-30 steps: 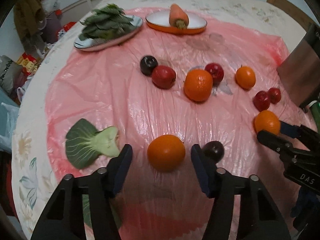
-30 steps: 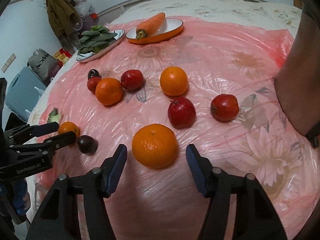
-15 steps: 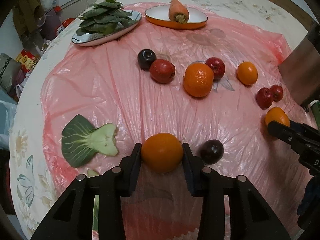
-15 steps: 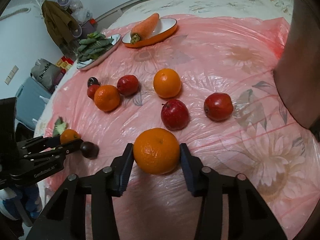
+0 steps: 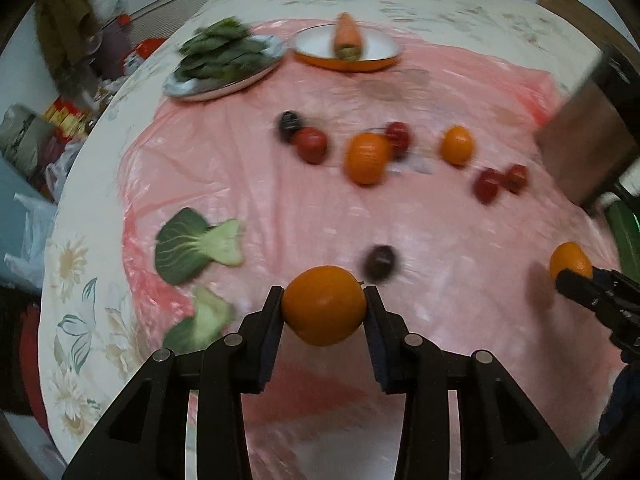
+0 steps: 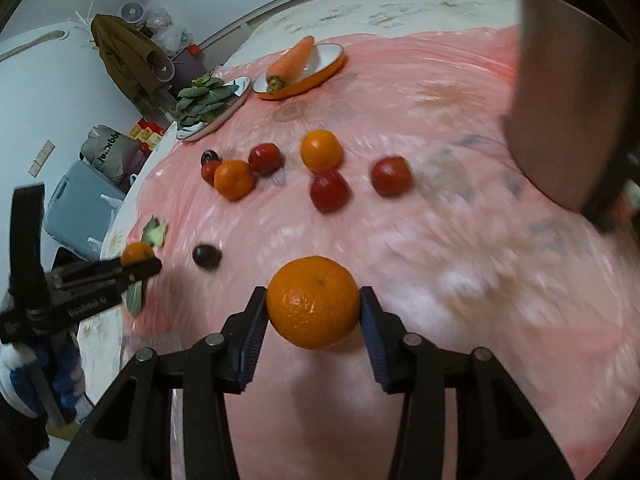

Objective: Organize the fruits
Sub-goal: 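Carry both fruits to the green tray and open both grippers to release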

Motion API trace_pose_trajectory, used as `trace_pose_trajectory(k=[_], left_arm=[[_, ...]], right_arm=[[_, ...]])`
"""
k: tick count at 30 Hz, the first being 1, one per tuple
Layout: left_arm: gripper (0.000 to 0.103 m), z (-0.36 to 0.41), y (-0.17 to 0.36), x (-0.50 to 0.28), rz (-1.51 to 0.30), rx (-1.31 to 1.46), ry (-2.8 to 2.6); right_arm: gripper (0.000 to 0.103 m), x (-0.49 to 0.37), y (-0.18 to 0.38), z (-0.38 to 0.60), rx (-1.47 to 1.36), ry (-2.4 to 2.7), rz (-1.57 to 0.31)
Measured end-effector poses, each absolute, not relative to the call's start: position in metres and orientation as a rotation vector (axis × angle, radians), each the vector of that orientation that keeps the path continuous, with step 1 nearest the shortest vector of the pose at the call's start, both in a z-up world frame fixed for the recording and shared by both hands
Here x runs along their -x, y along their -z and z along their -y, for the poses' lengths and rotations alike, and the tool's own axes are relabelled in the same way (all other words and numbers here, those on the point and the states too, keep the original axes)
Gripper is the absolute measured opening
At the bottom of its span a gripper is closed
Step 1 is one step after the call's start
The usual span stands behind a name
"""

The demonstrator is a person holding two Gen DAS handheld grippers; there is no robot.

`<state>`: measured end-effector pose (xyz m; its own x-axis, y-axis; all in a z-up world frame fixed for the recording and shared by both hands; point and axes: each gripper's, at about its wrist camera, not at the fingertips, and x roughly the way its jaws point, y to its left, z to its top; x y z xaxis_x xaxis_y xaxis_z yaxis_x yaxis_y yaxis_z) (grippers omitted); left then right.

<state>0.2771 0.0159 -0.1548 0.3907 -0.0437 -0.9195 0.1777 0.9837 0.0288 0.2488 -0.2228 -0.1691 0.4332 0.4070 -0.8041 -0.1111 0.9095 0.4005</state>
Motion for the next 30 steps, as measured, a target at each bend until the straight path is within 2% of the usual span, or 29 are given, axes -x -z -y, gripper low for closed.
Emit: trace_pose_trajectory(k=[8,16,24,30], left_arm=[[0.034,0.098,0.13,-0.243,-1.163,-0.201,0.383],[0.034,0.259,0.116,-0.204,-1.127,-0.27,0.708],[0.034,0.4,0.123,-0.223,-1.115,-0.269,0.811],[0.034,0.467,0.153,-0.254,-1.126,-0.324,0.755]], right_arm=[[0.081,-0.187,0.148,0.327,-0.337,-0.163,-1.081],[0.08,-0.155,0.126,0.478,-0.331,0.115,-1.013],[0.08,-0.177,0.137,0.595,-0.305,0.254,-0.979],[0.08,-0.217,0.165,0.648,-0.313,0.281,-0.99]])
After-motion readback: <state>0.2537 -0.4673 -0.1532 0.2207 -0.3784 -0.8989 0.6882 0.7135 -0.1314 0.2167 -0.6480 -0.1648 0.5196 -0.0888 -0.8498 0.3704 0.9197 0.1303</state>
